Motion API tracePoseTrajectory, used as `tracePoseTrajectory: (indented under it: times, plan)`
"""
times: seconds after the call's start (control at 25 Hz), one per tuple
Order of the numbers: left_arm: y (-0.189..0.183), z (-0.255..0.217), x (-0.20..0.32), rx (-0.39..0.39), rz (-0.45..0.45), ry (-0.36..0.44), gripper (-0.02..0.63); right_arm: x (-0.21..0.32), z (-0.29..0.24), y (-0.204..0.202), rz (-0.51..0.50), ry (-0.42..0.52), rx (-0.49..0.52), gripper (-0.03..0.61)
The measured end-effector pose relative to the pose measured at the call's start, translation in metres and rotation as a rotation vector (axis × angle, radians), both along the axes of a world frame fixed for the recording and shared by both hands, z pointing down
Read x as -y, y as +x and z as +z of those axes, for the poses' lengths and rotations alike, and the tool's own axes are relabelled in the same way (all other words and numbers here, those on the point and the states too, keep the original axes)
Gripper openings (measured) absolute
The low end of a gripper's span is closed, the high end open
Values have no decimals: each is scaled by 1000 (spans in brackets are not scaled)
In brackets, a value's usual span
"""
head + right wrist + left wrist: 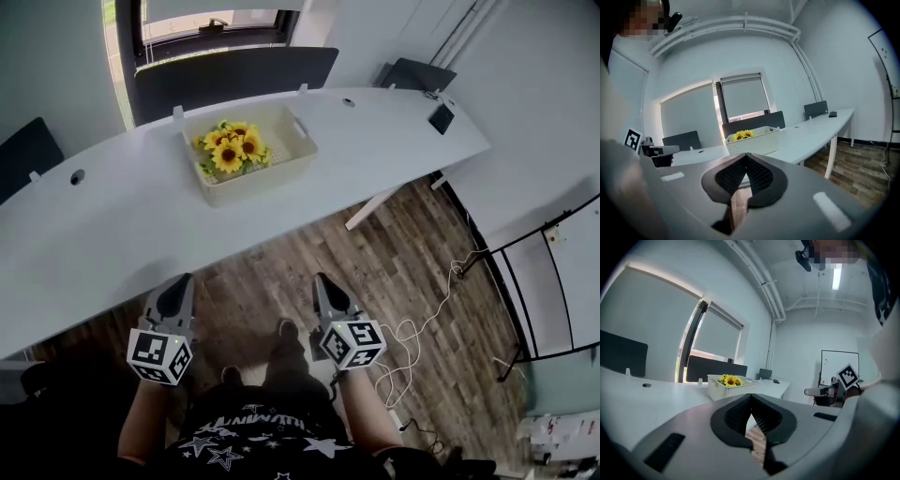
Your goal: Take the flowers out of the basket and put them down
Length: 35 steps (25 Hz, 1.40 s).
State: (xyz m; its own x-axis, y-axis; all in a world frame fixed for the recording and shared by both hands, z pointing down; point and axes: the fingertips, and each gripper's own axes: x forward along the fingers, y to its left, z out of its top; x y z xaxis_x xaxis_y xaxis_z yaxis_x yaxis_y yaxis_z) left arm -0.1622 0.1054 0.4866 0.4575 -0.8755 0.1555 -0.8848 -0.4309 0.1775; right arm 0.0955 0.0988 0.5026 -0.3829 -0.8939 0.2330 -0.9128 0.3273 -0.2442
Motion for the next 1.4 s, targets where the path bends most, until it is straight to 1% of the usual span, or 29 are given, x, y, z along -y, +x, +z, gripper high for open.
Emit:
tracePoseTrajectory:
  times: [0.16, 0.36, 0.6, 0.76, 0.92, 1.16, 1.28, 1.4]
  plan:
    - [2, 1, 22, 19, -65, -1, 9, 43, 13, -4, -67, -3, 23, 2]
    - [14, -4, 66, 31, -165, -22, 9, 108, 3, -4, -185, 16, 42, 2]
    - [47, -18, 118, 38, -246, -8, 9, 187, -9, 22, -246, 26, 88, 2]
    - [59, -17, 146, 69, -314, -24, 9, 226, -12, 32, -306, 30, 84, 2]
    - [65, -19, 165, 70, -383, -25, 9, 253, -7, 36, -366, 17, 95, 2]
    - [64, -18, 176, 80, -473, -52, 9, 274, -10, 18, -507, 50, 70, 2]
    - [54, -14, 179, 80, -495, -64, 9, 284, -12, 5, -537, 57, 70, 2]
    - [44, -9, 185, 74, -503, -74, 9, 294, -13, -3, -539, 52, 54, 2]
